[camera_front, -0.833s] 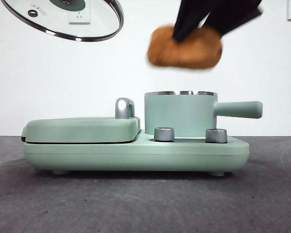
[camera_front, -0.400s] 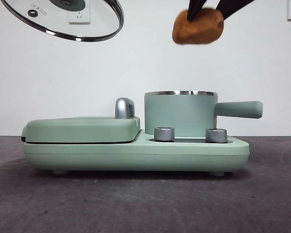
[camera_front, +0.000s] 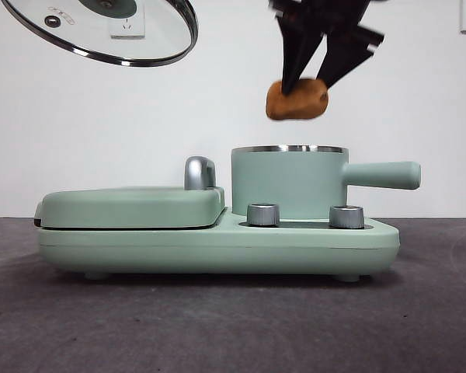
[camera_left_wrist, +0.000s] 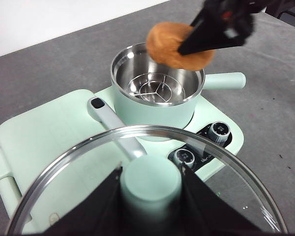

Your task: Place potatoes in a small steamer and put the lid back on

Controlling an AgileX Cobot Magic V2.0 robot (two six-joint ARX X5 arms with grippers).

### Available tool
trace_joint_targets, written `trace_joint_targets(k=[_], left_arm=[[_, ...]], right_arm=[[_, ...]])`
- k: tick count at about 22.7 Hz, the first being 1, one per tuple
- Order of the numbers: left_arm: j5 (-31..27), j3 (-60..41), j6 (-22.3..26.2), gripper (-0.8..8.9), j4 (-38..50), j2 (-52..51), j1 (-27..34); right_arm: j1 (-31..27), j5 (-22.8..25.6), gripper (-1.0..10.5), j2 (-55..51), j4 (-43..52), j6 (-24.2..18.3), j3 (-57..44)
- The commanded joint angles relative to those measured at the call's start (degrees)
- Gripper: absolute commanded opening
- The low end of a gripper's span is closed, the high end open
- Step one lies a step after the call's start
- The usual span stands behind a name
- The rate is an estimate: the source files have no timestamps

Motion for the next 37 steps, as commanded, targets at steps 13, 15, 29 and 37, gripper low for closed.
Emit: trace_joint_targets(k=[13, 15, 29, 37], left_arm=[[-0.02, 0.76, 0.15, 0.09, 1.88, 0.07, -0.26], [-0.02, 0.76, 0.17, 0.09, 1.88, 0.07, -0.26], [-0.02, 0.76, 0.15, 0.09, 1.86, 0.07, -0.26], [0.02, 0.76, 0.13, 0.09, 3.17, 0.20, -0.28]], right_arm=[[-0.52, 0.37, 2.0, 12.57, 3.67, -3.34, 3.08], [-0.52, 0.66, 2.0, 13.11, 3.72, -3.76, 3.08], [-0.42, -1.40, 2.4, 2.69, -0.61, -4.13, 3.19], [-0.42, -5.60, 2.1, -31.36, 12.41, -1.25, -31.63]])
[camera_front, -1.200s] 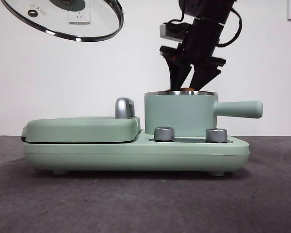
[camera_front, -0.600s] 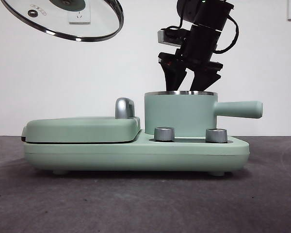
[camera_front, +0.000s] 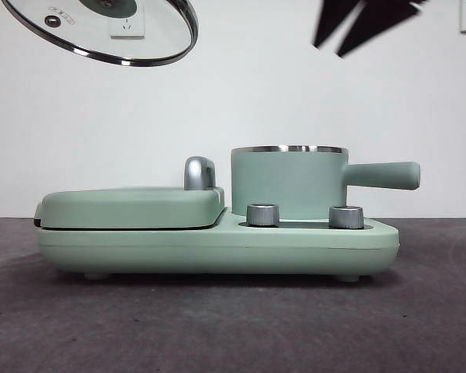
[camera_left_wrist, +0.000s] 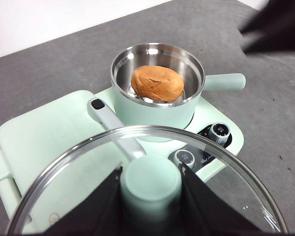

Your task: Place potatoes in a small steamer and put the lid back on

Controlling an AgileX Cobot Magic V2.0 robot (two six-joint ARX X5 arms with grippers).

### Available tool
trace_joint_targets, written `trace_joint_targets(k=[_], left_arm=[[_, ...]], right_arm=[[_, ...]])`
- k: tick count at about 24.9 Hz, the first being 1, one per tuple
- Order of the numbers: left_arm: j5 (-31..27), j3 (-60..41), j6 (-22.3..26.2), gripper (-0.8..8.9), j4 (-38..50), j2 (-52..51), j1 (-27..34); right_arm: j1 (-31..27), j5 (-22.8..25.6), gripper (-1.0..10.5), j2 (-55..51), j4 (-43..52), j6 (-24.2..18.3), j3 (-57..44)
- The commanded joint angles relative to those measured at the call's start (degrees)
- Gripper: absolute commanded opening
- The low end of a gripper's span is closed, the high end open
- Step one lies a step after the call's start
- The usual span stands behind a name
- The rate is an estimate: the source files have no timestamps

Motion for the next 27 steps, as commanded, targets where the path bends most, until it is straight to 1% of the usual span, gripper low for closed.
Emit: trace_joint_targets(k=[1, 3, 8, 10, 14, 18, 21, 24, 27], left_arm=[[0.02, 0.76, 0.15, 0.09, 3.69, 0.35, -0.28], [0.04, 0.76, 0.15, 0.09, 5.33, 0.74, -0.28], [0.50, 0.76, 0.13, 0.09, 10.38, 3.78, -0.44], [1.25, 0.76, 0.15, 0.09, 13.05, 5.88, -0.46], [1.90, 0.76, 0.15, 0.09, 20.63, 11.65, -1.11], [1.90, 0.92, 0.17, 0.09, 31.80, 18.58, -1.70], [1.90, 1.99, 0.35, 0.09, 39.04, 24.15, -2.25], [1.90, 4.37, 0.42, 0.09, 43.60, 29.75, -2.62], [1.90, 8.39, 0.46, 0.09, 44.26, 34.99, -2.82]], right_arm=[[0.31, 0.15, 2.1, -9.03, 3.34, 3.32, -8.98], [0.31, 0.37, 2.1, -14.97, 4.22, 4.42, -14.21], [0.37, 0.66, 2.1, -26.49, 2.14, 7.19, -21.35], [0.37, 1.99, 2.1, -30.56, 0.33, 8.57, -22.93], [0.37, 5.20, 2.1, -36.92, -3.89, 9.62, -24.11], [0.37, 8.50, 2.1, -41.16, -5.73, 9.57, -24.11], [0.37, 9.53, 2.1, -43.01, -6.12, 9.60, -24.11], [0.35, 9.55, 2.1, -43.69, -6.78, 9.60, -24.11], [0.37, 9.55, 2.1, -43.65, -8.07, 9.57, -24.11]])
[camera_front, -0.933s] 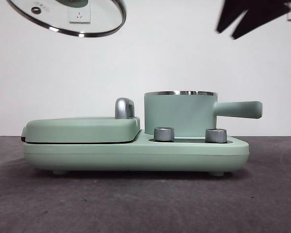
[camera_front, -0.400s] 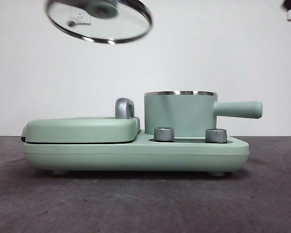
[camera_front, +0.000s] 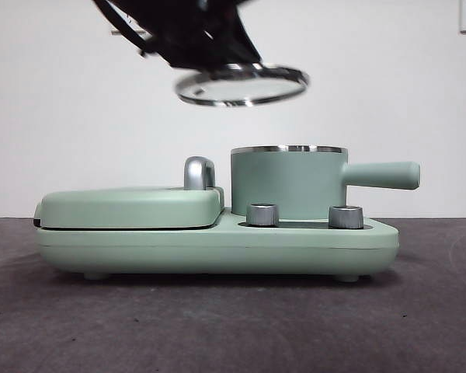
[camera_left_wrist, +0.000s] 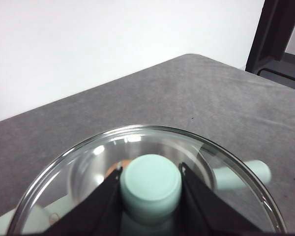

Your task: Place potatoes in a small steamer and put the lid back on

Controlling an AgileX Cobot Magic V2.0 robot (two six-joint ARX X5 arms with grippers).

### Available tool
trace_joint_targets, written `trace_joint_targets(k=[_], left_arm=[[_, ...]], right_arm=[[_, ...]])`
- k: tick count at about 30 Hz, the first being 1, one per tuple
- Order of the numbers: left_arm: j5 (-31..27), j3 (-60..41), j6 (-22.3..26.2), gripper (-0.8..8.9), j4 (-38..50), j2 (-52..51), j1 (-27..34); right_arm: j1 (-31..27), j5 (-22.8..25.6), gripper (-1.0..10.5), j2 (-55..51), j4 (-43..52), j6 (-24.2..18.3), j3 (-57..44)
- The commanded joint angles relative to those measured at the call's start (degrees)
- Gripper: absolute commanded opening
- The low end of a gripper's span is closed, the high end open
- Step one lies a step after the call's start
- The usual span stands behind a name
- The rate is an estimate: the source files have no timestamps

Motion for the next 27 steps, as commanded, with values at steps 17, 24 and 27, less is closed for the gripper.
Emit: trace_joint_targets(k=[17, 24, 27], left_arm=[[-0.02, 20.90, 1.03, 0.09, 0.70, 20.46, -0.61], [-0.04, 20.90, 1.03, 0.09, -0.11, 21.84, -0.61], [-0.02, 20.90, 1.03, 0.09, -0.11, 22.36, -0.61]], right_arm=[[0.35, 1.57, 2.1, 0.35, -1.22, -0.98, 0.20], [0.35, 1.81, 2.1, 0.35, -1.25, -1.11, 0.20], [0.35, 2.03, 2.1, 0.35, -1.33, -1.11, 0.20]])
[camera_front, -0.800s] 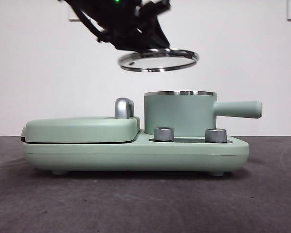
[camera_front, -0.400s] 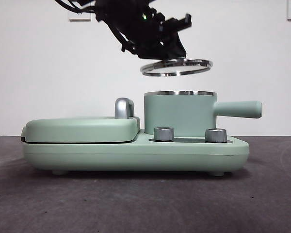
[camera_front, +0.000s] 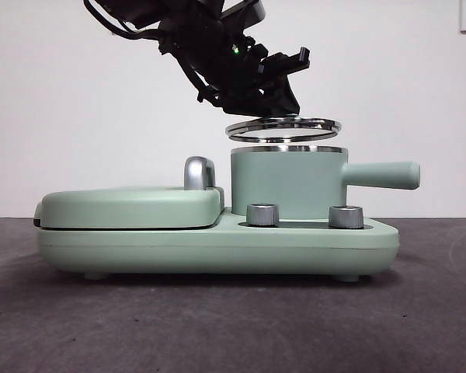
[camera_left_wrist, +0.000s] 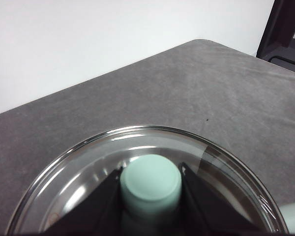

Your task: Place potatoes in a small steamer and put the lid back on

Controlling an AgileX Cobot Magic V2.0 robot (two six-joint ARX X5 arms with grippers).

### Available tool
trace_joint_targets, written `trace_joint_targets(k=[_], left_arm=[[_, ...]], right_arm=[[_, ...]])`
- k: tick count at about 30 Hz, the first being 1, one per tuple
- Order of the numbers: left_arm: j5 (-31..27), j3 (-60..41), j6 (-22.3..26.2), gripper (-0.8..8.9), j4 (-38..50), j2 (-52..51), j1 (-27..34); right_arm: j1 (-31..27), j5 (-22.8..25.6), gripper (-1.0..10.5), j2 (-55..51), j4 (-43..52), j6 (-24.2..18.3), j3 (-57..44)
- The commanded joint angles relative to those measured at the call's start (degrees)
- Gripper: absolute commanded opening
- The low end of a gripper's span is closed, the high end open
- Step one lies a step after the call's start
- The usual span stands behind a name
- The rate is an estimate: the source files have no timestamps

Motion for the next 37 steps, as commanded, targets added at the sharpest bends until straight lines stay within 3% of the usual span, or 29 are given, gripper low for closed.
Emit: trace_joint_targets(k=[1, 22, 28, 37], left_arm=[[0.00, 1.73, 0.74, 0.09, 1.55, 1.92, -0.59], [0.00, 1.73, 0.83, 0.09, 0.72, 5.14, -2.23], [-0.13, 1.73, 2.95, 0.09, -0.57, 5.14, -2.99], [-3.61, 1.73, 4.50, 0.09, -1.70, 5.14, -2.43]], right_arm=[[0.35, 0.83, 2.1, 0.28, 0.17, -0.63, 0.22], [0.35, 2.82, 2.1, 0.28, -0.46, -2.12, 0.22], [0.35, 2.82, 2.1, 0.28, -0.44, -2.12, 0.22], [0.35, 2.78, 2.1, 0.28, -0.46, -2.01, 0.22]])
